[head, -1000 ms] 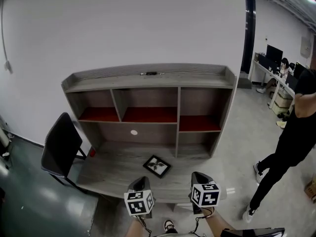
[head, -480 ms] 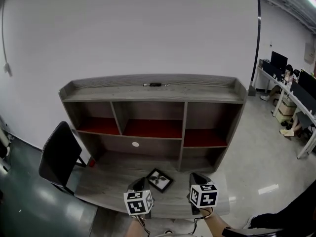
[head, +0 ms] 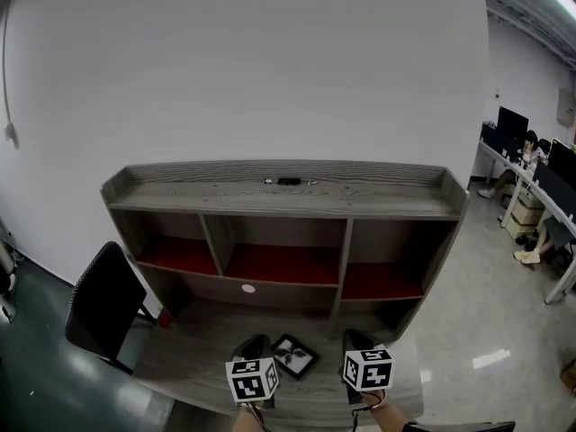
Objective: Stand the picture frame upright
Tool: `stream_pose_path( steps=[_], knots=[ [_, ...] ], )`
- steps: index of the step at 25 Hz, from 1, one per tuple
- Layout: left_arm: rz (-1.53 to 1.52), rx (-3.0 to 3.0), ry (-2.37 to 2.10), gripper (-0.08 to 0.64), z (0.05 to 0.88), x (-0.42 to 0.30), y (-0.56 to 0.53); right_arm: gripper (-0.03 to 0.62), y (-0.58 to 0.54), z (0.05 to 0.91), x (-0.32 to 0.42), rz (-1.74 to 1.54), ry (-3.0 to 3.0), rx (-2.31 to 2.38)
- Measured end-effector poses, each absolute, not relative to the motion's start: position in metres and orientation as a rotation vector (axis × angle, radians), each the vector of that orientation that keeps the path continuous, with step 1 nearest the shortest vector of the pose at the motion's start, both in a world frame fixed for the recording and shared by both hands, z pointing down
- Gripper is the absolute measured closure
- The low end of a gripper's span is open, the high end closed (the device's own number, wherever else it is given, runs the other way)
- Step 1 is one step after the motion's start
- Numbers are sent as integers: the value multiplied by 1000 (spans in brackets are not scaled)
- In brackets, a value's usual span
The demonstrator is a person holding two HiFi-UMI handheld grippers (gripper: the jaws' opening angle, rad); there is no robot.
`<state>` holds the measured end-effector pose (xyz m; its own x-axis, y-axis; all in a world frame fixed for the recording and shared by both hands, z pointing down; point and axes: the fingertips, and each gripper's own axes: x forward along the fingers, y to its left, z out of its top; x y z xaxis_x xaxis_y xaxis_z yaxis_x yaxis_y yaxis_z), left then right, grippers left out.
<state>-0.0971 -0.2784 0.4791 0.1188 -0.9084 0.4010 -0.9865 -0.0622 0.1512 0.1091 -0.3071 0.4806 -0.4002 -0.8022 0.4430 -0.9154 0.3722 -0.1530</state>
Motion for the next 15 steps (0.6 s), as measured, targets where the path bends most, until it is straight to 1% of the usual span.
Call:
stream_pose_path(
  steps=[9,15],
  knots=[
    [316,1902,-1788,548,524,-111,-273,561,-295,526,95,629,-2261,1389],
    [273,1797,-1818,548,538,-124,-261,560,-306,518,81,569,-2293,1317]
  ],
)
